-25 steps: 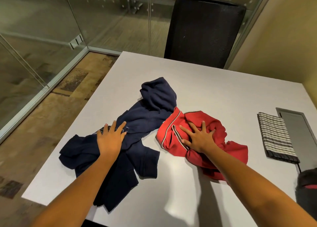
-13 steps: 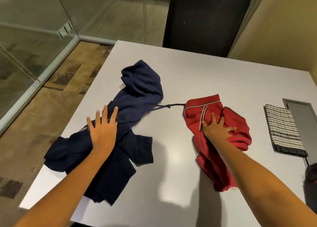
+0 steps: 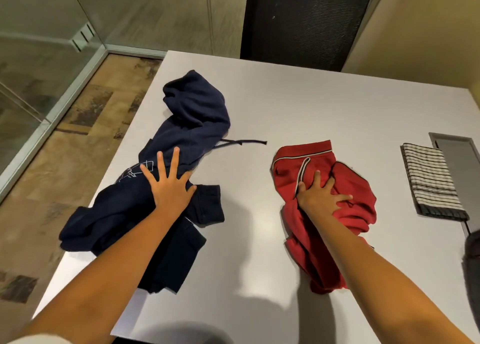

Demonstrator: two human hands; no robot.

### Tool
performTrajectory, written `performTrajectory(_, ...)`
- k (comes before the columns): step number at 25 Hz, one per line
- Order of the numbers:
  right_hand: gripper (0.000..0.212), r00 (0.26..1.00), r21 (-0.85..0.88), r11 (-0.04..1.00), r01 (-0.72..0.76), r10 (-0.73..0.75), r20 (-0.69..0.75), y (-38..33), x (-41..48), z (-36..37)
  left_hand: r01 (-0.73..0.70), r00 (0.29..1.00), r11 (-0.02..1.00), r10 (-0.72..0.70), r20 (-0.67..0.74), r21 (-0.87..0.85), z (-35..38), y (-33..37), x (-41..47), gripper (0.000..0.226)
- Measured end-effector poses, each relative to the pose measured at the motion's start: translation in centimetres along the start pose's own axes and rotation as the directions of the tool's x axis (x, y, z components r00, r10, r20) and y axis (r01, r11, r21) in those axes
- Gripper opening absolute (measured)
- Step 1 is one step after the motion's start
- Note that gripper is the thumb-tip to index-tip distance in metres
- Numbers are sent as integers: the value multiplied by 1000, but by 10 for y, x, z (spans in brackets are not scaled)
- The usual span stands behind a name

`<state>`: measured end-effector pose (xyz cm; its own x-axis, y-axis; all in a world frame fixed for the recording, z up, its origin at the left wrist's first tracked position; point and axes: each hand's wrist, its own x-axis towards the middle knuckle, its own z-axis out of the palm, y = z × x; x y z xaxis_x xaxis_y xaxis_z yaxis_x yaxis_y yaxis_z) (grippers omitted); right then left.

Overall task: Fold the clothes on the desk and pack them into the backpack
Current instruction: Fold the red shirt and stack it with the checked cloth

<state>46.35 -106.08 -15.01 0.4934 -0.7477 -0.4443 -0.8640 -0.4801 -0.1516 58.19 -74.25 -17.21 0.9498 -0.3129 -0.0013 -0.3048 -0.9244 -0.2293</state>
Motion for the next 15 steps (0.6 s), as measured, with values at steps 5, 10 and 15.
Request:
performTrajectory(5, 69, 999, 36, 998, 49, -49, -1, -2, -20, 18, -19, 975, 1000, 13, 223, 22, -11, -16, 35, 59)
performTrajectory(10, 69, 998, 63, 996, 65, -65, -4, 0, -21, 17, 10, 996, 996, -2, 86, -91, -33, -20, 18, 87)
performTrajectory(15, 68, 997, 37, 997, 72, -71, -20, -3, -18, 21, 419, 893, 904, -394, 217, -83, -27, -17, -10, 85)
